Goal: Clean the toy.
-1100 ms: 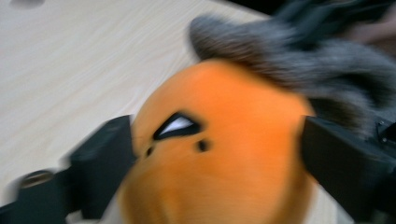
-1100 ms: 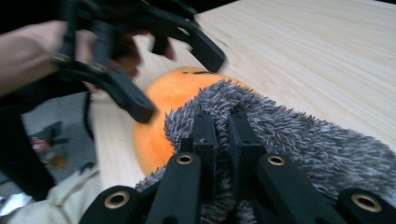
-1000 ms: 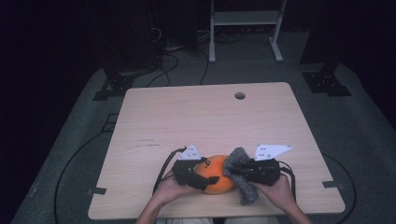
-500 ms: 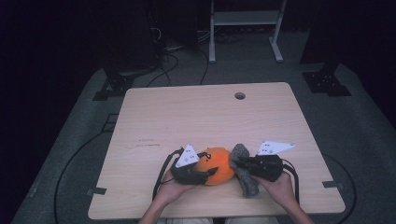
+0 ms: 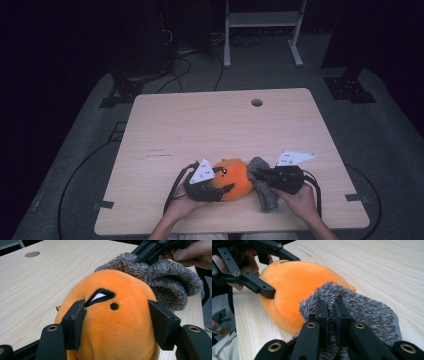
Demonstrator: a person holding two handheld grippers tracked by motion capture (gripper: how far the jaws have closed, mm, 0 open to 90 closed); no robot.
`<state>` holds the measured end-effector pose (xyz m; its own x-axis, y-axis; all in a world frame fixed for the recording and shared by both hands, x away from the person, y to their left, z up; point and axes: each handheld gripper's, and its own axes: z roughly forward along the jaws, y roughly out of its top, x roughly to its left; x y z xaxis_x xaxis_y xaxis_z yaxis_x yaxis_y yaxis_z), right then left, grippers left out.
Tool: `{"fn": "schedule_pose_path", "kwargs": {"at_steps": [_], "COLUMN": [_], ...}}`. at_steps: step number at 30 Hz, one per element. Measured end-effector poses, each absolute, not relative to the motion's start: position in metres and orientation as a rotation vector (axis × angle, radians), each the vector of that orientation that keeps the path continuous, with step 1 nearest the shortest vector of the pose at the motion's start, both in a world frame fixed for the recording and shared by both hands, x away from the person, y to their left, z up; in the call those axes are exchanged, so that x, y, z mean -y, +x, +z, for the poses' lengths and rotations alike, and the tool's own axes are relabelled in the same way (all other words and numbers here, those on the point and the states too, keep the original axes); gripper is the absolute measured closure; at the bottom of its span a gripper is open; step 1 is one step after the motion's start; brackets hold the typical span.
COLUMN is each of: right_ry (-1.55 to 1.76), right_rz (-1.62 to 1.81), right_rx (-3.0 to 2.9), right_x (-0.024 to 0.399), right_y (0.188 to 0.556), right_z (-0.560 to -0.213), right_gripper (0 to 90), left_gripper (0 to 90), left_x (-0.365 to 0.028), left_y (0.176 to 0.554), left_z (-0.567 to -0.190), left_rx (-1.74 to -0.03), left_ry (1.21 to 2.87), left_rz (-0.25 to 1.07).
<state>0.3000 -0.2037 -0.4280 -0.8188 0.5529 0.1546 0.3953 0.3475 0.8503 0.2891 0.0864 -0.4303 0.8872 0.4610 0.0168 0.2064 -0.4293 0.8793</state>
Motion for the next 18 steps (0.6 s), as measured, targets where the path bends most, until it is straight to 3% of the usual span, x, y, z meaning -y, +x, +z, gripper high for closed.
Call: {"fn": "schedule_pose_path", "kwargs": {"at_steps": [5, 7, 8, 12, 16, 18], "right_ry": [0.874, 0.887, 0.873, 0.749, 0.582, 0.594], "right_rz": [1.455, 1.472, 1.481, 1.549, 1.561, 1.548], "right_rx": [-2.440, -2.443, -2.442, -2.464, -2.479, -2.476], "right_x": [0.205, 0.207, 0.206, 0.188, 0.162, 0.162], "right_y": [0.300, 0.300, 0.298, 0.286, 0.274, 0.276], "right_z": [-0.428, -0.428, -0.425, -0.412, -0.401, -0.402], "right_gripper": [82.3, 82.3, 82.3, 82.4, 82.5, 82.6], "left_gripper": [5.4, 7.9, 15.8, 30.7, 34.6, 34.0], "left_x": [-0.101, -0.106, -0.105, -0.094, -0.073, -0.075], "left_y": [0.299, 0.305, 0.304, 0.292, 0.273, 0.274], "left_z": [-0.424, -0.429, -0.432, -0.429, -0.424, -0.424], "left_rx": [-0.633, -0.654, -0.648, -0.525, -0.357, -0.350], "left_ry": [1.970, 1.991, 1.998, 2.009, 2.088, 2.086], "left_rz": [0.263, 0.144, 0.138, 0.244, 0.385, 0.365]}}
